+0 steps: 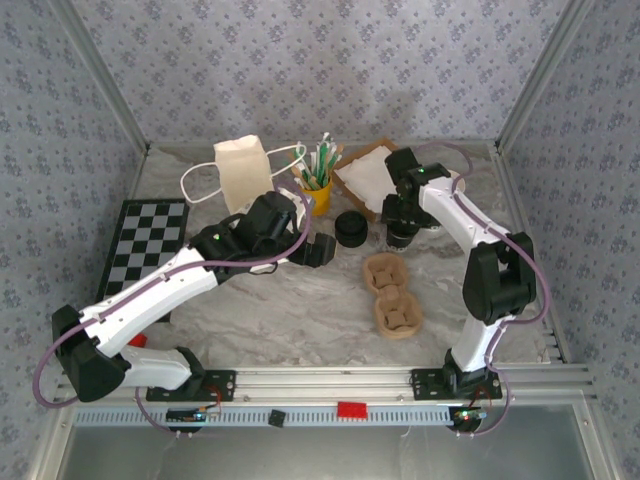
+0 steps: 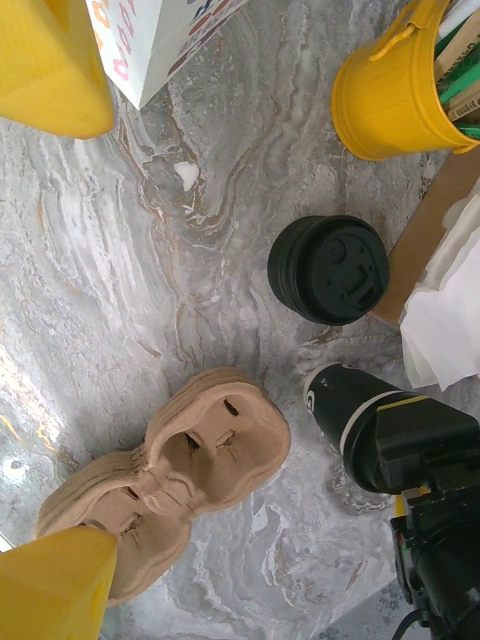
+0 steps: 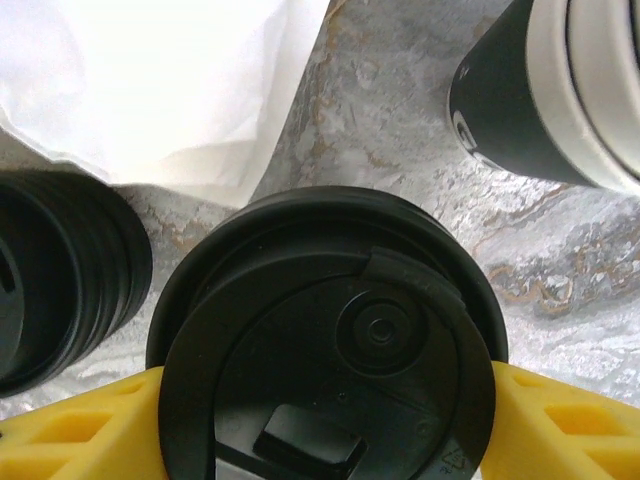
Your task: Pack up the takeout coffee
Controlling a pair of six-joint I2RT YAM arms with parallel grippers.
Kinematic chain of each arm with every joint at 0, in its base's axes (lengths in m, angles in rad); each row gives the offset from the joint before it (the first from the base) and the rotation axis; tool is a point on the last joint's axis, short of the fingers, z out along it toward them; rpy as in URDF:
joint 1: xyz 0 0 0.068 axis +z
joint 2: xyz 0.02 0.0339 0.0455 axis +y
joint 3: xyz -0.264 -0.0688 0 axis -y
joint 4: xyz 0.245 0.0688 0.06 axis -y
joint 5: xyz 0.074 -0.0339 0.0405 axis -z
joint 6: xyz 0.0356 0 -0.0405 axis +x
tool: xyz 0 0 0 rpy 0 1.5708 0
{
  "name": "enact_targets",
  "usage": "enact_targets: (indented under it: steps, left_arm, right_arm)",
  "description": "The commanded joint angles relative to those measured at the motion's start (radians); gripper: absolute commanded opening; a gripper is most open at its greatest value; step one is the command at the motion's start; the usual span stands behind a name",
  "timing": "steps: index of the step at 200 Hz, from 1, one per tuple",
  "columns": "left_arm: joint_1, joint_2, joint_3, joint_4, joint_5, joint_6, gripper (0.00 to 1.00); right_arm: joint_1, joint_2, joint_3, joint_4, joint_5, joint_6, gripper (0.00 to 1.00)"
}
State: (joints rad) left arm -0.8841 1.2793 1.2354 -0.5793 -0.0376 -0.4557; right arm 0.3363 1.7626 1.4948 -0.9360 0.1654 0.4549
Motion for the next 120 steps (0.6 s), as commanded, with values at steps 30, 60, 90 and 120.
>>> enact_targets:
  steps: [30,60,90,120]
  left_arm:
    - [-0.006,-0.001,0.032,-0.008,0.008,0.014,0.99]
    - [-0.006,-0.001,0.021,0.007,0.011,0.011,0.99]
    - [-0.006,0.017,0.03,0.005,0.02,0.014,0.99]
    - [-0.006,0.02,0.039,-0.006,0.021,0.017,0.99]
  right_arm:
    - [-0.004,-0.088,-0.052,-0.15,-0.044,-0.012,0.69]
    - [-0.008,-0.102,-0.105,-0.157,-0.036,-0.013,0.71]
    - [-0.005,-0.113,-0.092,-0.132,-0.043,-0.007,0.77]
    - [-0.008,-0.138,-0.067,-0.147,-0.041,-0.007,0.81]
